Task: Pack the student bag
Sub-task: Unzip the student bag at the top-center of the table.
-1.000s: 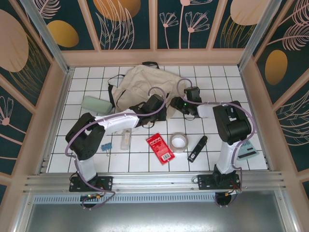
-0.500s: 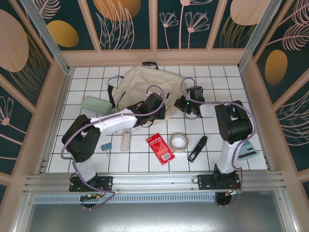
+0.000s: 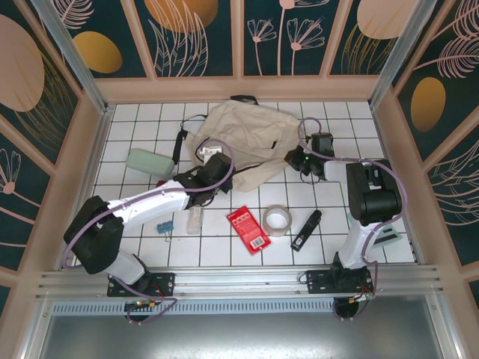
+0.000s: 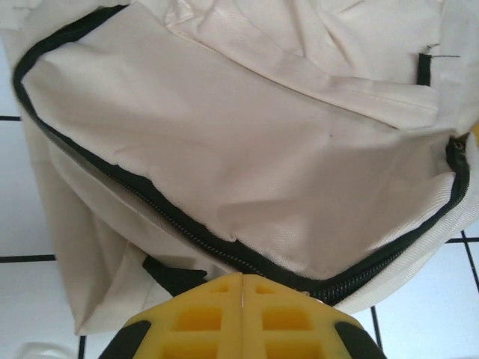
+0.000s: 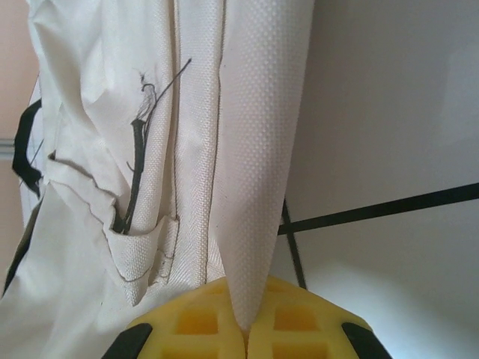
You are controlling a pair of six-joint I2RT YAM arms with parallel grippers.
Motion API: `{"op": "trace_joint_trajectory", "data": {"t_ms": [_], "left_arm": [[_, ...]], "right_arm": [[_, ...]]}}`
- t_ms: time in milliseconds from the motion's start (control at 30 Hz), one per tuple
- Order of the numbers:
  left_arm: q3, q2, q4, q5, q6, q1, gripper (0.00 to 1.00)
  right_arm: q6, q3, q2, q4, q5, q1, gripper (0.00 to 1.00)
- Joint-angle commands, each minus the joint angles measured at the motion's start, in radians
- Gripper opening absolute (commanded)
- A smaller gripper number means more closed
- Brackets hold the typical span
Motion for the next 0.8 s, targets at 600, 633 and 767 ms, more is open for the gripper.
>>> {"op": "trace_joint_trajectory", "data": {"t_ms": [600, 633, 767], "left_arm": [[0.063, 0.004, 0.184, 0.227, 0.077, -0.026, 0.00], [0.059, -0.001, 0.188, 0.228, 0.076, -0.028, 0.00], [0.042, -0.024, 0.194, 0.227, 0.076, -0.034, 0.00]], "right_arm": [[0.142, -0.242, -0.440, 0.049, 0.163, 0.358, 0.56], [0.167, -0.247, -0.430, 0.075, 0.164, 0.388, 0.56], [0.227, -0.247, -0.354, 0.189, 0.128, 0.440, 0.56]]}}
